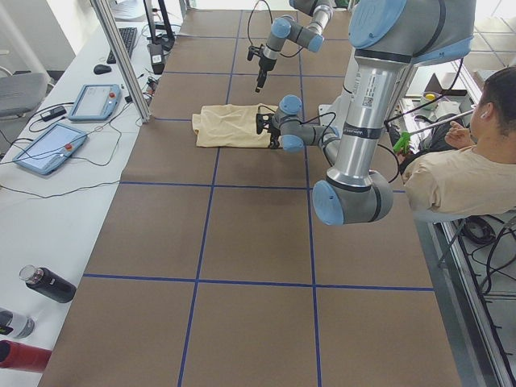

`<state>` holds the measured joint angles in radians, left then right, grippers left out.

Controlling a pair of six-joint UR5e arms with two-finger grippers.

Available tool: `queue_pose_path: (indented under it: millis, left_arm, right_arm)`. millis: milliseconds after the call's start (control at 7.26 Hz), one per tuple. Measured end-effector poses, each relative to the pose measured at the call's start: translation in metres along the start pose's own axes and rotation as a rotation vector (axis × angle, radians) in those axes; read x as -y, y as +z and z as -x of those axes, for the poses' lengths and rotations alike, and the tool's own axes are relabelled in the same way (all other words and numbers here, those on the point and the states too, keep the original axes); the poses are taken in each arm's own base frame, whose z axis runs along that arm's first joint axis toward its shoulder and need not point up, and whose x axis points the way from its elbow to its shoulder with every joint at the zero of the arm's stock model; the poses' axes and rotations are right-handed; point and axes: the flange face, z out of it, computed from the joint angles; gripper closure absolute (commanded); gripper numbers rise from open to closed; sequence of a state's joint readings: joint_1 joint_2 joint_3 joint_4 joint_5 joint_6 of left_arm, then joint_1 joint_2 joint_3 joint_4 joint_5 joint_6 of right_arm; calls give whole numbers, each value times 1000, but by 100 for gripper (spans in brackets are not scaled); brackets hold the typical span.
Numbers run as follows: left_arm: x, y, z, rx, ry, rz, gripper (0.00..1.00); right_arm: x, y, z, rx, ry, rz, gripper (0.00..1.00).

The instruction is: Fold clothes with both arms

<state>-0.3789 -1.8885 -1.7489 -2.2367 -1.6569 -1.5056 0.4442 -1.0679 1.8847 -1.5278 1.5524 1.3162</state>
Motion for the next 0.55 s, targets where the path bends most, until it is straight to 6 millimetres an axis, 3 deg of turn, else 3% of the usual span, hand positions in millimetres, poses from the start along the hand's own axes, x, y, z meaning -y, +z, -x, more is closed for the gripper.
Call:
queue_pose_path:
  millis: [551]
  left_arm:
    - [-16, -6, -8, 61, -18, 34, 23]
  right_arm:
    - [0, 0, -1, -1, 0, 0, 0]
